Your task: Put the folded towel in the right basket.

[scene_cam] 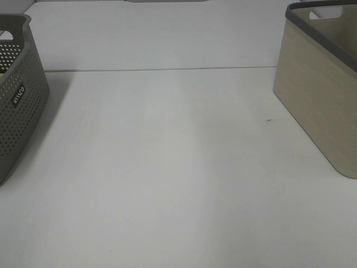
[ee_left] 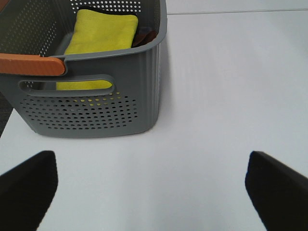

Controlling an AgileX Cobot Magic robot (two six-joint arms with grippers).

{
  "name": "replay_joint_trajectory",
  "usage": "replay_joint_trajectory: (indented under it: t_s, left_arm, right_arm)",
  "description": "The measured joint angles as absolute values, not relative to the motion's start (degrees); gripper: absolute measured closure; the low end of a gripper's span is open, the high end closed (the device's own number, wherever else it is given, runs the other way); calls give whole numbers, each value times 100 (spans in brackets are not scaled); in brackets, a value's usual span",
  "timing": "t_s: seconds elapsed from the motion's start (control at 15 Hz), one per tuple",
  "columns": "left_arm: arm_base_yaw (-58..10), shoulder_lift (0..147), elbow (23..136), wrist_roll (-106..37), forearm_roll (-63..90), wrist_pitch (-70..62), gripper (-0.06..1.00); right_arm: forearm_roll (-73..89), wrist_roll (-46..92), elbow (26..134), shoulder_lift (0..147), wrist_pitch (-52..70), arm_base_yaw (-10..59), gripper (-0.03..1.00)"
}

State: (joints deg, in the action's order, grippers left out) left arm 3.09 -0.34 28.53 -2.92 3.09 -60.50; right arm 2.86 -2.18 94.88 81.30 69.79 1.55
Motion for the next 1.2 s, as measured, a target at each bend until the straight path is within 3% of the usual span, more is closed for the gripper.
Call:
replay_joint_trajectory:
  t_s: [0.13,0.2,0.33,0.87,1.2]
  left_arm:
    - [309,-34,2853,-292,309,-6050,-4]
    - [309,-34,2853,-292,309,-6050,-4]
    - [309,-34,2853,-292,309,-6050,-4]
    - [309,-34,2853,-292,309,-6050,-4]
    - [309,-34,2853,-292,315,-6050,-4]
  right_arm:
    - [281,-223,8056,6778,6973,155,0]
    - [286,-223,6835,5546,6543,155,0]
    - [286,-235,5730,4377,6096,155,0]
    - [286,-235,4097,1484,6738,155,0]
    - [-304,-292,3100,6,6509,155,0]
